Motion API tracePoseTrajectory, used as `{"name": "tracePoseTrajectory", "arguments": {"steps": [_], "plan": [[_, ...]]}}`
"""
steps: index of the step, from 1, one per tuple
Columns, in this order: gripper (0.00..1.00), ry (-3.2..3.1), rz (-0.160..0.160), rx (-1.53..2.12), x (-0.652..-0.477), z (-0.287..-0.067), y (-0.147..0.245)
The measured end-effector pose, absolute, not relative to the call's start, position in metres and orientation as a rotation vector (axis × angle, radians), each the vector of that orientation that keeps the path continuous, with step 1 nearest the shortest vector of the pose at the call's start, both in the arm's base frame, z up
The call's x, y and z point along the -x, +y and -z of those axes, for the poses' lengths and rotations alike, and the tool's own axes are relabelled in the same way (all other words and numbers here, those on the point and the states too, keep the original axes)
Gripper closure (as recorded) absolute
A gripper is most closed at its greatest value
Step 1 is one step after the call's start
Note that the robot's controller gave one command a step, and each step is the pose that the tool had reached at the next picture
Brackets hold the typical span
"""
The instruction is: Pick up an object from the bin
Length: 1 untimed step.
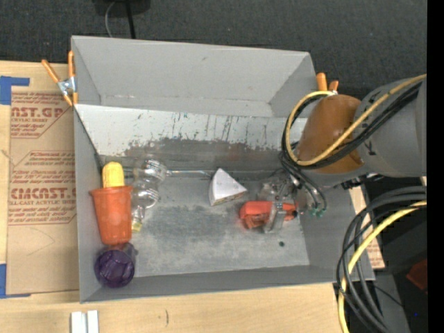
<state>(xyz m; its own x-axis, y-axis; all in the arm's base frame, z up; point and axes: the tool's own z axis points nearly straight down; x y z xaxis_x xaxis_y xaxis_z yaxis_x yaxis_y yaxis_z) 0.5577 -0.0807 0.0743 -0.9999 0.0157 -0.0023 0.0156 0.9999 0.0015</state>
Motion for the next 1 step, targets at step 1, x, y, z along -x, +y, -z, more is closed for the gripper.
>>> {"name": "tracePoseTrajectory", "arguments": {"steps": [1], "plan": [[1.0,3.147,-0.004,-0.025,-0.5555,-0.0952,-0.0803]]}}
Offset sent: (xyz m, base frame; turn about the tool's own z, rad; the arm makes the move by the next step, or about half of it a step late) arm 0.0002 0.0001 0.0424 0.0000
